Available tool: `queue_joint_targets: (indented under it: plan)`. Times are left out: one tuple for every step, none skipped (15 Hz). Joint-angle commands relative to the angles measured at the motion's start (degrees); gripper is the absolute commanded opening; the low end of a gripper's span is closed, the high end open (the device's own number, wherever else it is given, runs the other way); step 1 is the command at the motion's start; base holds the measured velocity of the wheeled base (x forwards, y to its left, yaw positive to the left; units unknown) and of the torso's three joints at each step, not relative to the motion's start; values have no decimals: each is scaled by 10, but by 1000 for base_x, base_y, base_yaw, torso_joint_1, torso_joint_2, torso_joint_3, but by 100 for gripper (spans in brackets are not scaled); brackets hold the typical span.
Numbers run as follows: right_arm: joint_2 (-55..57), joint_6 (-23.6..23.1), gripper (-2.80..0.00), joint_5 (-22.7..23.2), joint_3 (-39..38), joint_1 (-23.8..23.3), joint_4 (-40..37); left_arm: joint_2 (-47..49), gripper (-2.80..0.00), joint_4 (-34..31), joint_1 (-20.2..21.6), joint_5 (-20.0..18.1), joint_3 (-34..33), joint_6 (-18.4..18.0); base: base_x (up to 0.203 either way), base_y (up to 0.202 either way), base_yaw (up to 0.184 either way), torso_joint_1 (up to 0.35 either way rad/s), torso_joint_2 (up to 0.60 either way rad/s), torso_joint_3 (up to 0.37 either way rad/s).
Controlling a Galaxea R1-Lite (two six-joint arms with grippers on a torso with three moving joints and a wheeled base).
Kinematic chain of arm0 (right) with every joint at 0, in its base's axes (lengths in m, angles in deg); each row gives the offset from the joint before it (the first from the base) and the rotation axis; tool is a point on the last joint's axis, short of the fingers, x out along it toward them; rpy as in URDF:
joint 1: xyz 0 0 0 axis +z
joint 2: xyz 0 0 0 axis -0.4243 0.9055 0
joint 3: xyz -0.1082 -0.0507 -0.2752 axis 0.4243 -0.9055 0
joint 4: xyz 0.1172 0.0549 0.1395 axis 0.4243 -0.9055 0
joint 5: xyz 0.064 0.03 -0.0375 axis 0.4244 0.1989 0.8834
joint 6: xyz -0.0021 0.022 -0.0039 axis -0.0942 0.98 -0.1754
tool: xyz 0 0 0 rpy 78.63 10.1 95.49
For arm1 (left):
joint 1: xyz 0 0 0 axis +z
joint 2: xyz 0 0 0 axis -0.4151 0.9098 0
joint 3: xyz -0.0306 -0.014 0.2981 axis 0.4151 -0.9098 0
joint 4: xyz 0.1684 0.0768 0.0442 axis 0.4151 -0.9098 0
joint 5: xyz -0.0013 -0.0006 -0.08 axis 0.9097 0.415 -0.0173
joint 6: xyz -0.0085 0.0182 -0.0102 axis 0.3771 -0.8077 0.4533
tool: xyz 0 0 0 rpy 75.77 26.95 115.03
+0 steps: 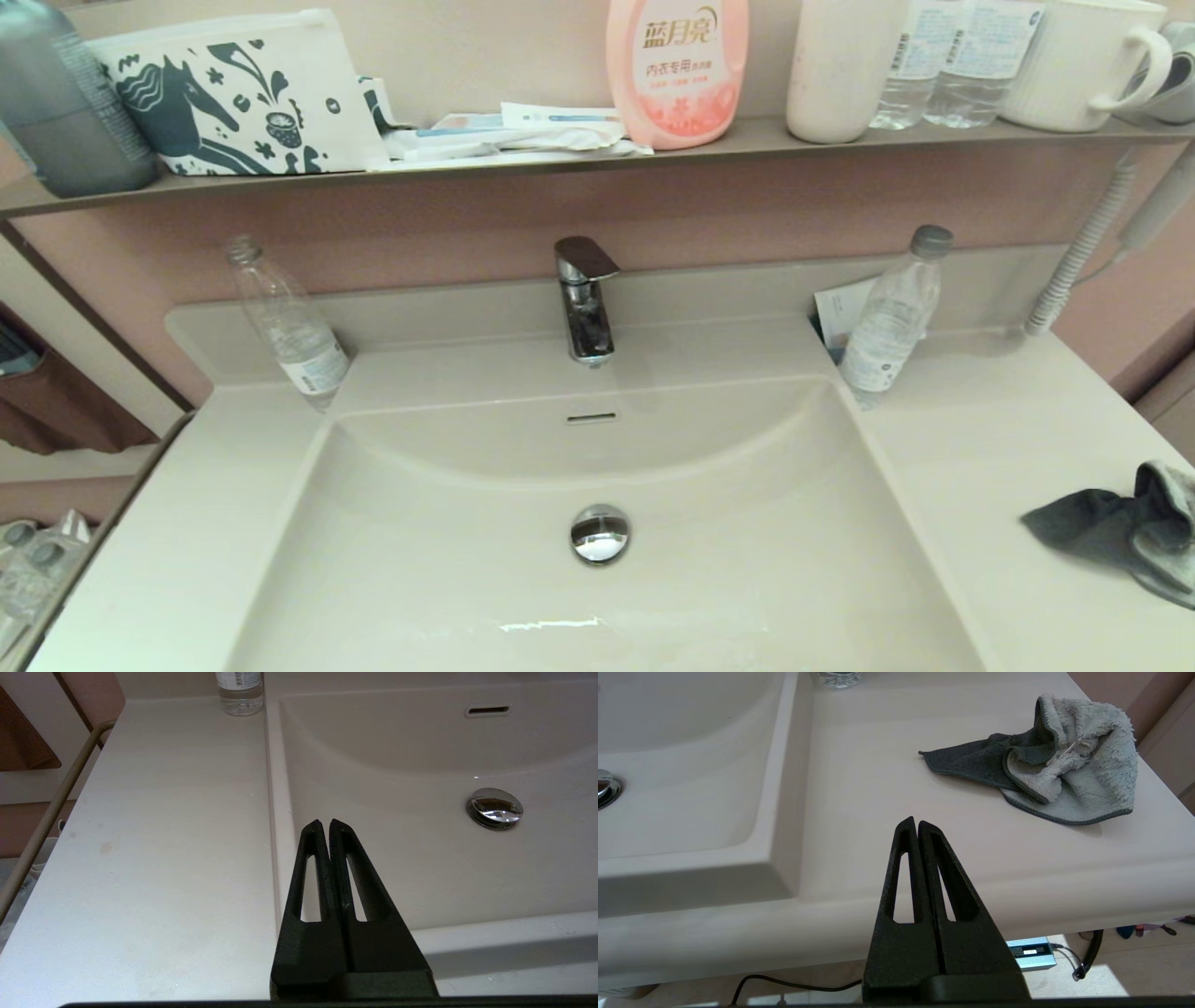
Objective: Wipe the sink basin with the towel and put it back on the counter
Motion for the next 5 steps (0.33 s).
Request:
queue_joint_targets:
  plan:
    - [0, 1, -280, 0, 0, 0, 0, 1, -280, 0, 1, 0, 0, 0, 0, 0, 0, 0, 0, 0]
    - [1, 1, -280, 0, 0, 0, 0, 1, -280, 0, 1, 0, 0, 0, 0, 0, 0, 0, 0, 0]
    - [0, 1, -280, 0, 0, 0, 0, 1, -280, 0, 0, 0, 0, 0, 0, 0, 0, 0, 0, 0]
    - [0, 1, -280, 0, 0, 0, 0, 1, -280, 0, 1, 0, 0, 0, 0, 0, 0, 0, 0, 0]
    - [0, 1, -280, 0, 0, 0, 0, 1, -280, 0, 1, 0, 0, 0, 0, 0, 0, 0, 0, 0]
